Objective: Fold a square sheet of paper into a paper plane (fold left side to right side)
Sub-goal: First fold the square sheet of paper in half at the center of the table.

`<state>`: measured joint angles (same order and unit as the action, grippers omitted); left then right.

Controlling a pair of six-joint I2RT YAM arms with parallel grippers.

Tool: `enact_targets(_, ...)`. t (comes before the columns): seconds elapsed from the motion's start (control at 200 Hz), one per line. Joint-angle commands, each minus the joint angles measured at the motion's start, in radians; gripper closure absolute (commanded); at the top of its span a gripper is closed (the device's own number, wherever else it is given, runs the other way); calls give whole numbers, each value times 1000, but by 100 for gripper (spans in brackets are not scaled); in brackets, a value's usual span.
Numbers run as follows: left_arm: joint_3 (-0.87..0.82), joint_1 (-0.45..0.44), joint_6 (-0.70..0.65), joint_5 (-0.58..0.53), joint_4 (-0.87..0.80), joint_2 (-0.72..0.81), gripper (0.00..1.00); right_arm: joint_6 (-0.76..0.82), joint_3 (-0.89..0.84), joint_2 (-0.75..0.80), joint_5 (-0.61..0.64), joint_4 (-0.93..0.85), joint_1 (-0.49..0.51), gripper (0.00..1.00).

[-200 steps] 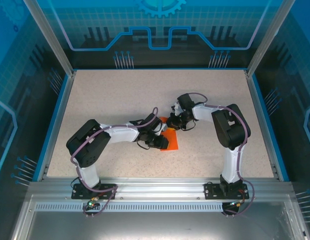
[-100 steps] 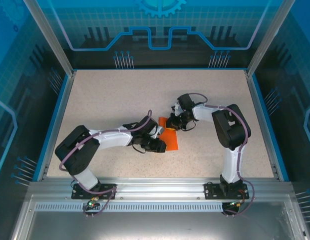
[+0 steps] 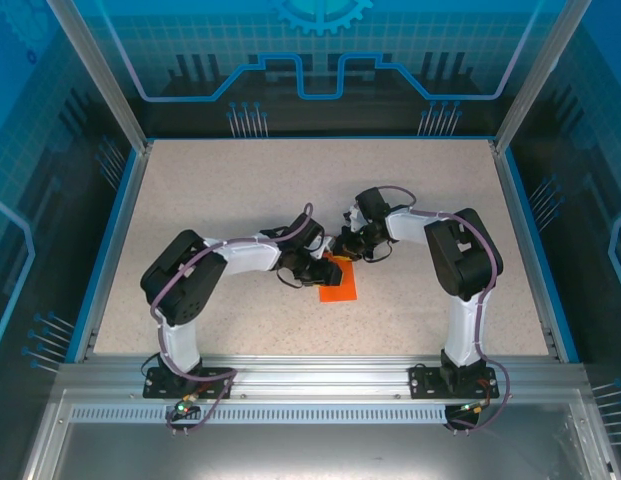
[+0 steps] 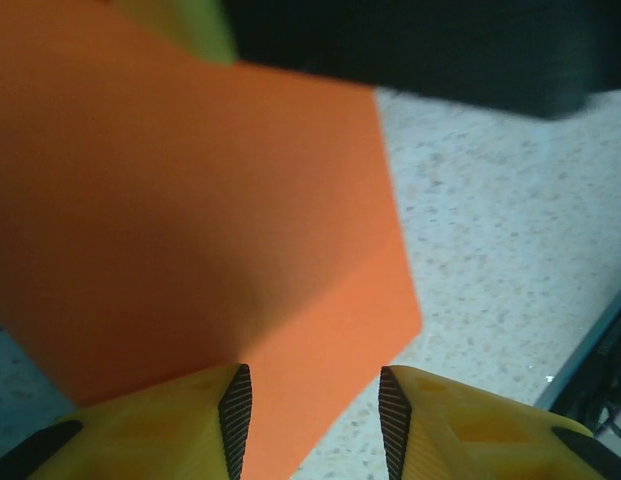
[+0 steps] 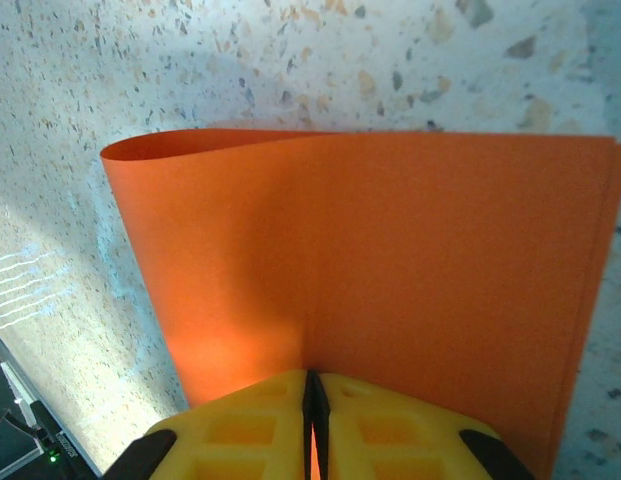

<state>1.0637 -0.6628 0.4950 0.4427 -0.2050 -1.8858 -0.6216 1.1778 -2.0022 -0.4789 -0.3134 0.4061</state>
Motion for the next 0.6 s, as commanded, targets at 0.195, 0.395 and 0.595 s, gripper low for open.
enact_targets(0.195, -12, 0, -10, -18, -33, -32, 57, 30, -27, 57, 51, -49, -7, 82)
enact_targets(0.395, -28, 2, 9, -30, -27, -32, 57, 94, 13, 219, 74, -127, -57, 62)
enact_targets(0.595, -33, -1, 32, -32, -7, -31, 57, 138, -63, 353, 70, -223, -82, 70)
